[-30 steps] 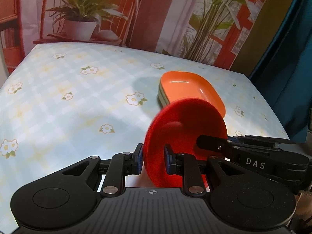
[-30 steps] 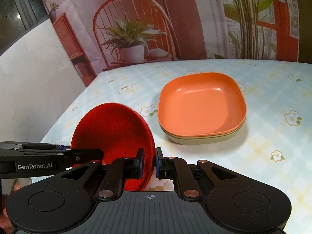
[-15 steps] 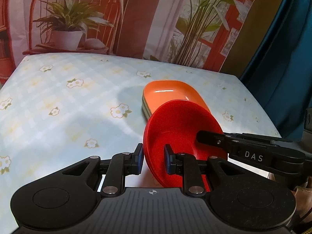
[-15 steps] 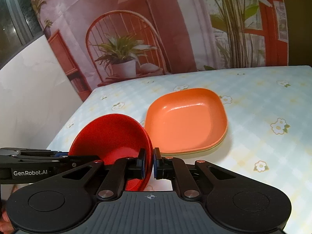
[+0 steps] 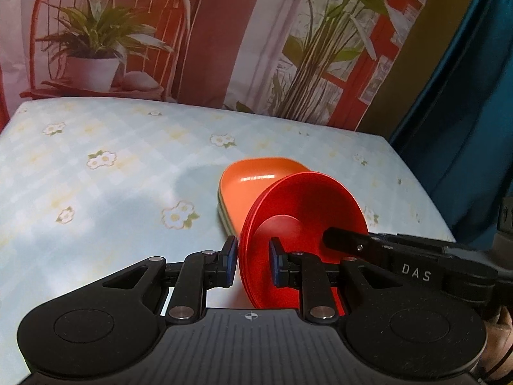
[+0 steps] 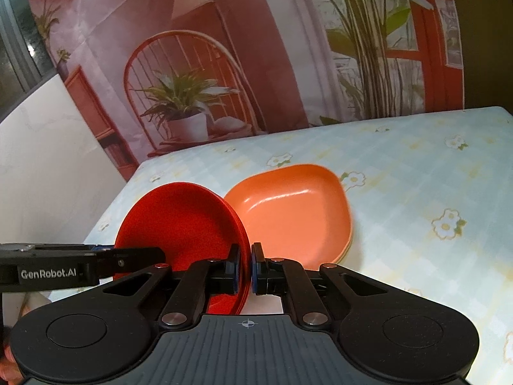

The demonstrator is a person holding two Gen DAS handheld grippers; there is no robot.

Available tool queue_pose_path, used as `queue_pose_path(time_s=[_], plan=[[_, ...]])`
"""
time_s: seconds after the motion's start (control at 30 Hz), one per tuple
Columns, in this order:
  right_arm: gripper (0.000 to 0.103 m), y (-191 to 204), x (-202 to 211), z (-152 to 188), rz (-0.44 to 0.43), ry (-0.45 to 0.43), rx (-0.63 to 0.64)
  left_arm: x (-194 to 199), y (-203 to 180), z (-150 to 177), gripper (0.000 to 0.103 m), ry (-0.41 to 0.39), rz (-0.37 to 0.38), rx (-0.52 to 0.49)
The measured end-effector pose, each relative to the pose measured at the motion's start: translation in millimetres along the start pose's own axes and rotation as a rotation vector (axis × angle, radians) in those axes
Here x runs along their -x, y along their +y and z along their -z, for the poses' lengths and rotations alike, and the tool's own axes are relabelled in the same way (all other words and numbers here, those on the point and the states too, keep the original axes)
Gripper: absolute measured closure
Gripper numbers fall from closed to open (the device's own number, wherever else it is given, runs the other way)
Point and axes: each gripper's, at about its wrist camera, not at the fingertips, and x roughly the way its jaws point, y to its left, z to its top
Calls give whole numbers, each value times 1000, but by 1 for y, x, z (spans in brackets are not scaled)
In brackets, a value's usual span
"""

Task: Organize plates and bowls
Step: 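Carry the red bowls with both tools and lower them into the orange dish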

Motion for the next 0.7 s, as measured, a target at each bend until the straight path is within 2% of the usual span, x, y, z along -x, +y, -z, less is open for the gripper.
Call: queue_pose_path(time_s=[0.33, 0.7], plan=[[97, -22, -22, -40, 49, 25, -8, -42, -11, -31, 82, 39, 9, -26], [97, -40, -49, -47, 84, 86, -28, -72, -8, -35, 82, 103, 7, -18]])
